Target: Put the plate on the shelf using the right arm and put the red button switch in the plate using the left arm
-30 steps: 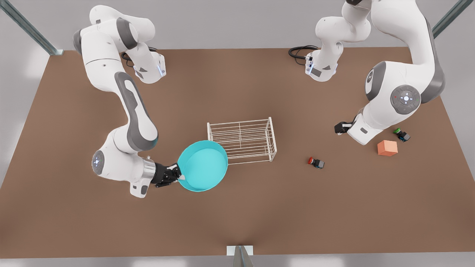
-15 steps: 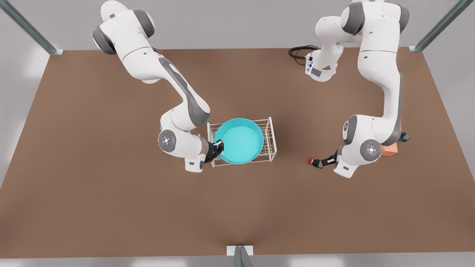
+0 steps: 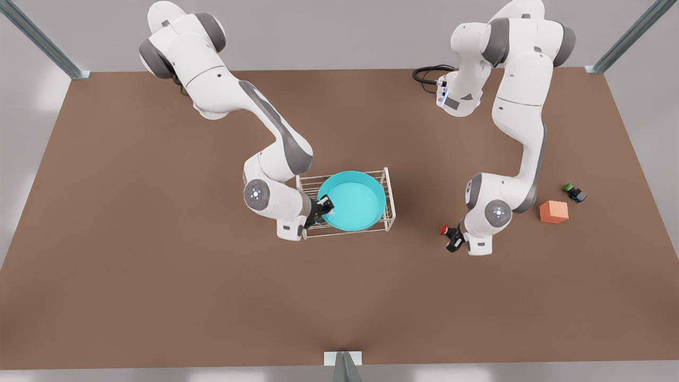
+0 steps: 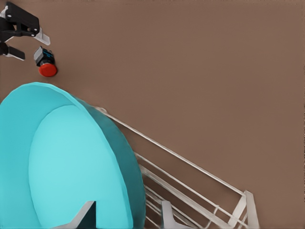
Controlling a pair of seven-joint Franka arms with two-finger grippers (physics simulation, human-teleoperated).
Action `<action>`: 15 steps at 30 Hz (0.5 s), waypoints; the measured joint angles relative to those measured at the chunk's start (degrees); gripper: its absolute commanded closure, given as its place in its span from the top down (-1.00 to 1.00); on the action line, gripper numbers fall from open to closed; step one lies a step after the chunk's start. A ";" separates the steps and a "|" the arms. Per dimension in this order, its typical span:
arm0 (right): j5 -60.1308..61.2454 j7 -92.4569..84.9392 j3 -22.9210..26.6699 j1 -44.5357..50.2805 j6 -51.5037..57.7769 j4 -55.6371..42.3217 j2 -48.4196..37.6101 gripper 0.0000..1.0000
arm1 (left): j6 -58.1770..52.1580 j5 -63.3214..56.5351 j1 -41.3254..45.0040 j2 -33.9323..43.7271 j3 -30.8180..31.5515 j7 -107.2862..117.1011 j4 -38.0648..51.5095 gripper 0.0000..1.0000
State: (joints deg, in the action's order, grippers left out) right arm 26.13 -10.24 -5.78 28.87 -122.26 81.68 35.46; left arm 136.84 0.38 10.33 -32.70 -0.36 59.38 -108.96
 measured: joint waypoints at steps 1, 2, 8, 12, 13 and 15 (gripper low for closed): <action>-0.07 0.28 -0.05 -0.10 0.09 0.00 -0.75 1.00 | 0.36 -0.01 -0.07 0.01 -0.04 1.37 -0.53 1.00; -0.11 0.54 -0.08 -0.29 0.16 -0.04 -1.34 1.00 | 0.67 -0.02 -0.10 0.02 -0.06 2.73 -0.84 1.00; -5.61 1.86 0.61 -7.97 4.97 -0.40 -8.20 1.00 | 1.82 -0.12 -0.04 -0.68 -0.08 9.24 -1.19 1.00; -20.30 2.40 4.54 -19.59 17.07 -1.11 -9.32 1.00 | 2.32 -0.26 -0.04 -1.63 -0.08 11.90 -1.19 0.99; -23.55 2.49 5.12 -22.12 19.80 -1.47 -10.29 1.00 | 2.43 -0.30 -0.04 -1.76 -0.08 12.47 -1.16 0.58; -29.44 2.73 6.10 -25.42 25.19 -1.13 -14.52 1.00 | 2.56 -0.36 -0.04 -1.86 -0.08 13.54 -1.12 0.33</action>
State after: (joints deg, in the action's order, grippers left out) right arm -3.31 -7.52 0.33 3.45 -97.07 80.55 20.94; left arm 139.39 0.03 10.28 -34.56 -0.44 72.92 -110.08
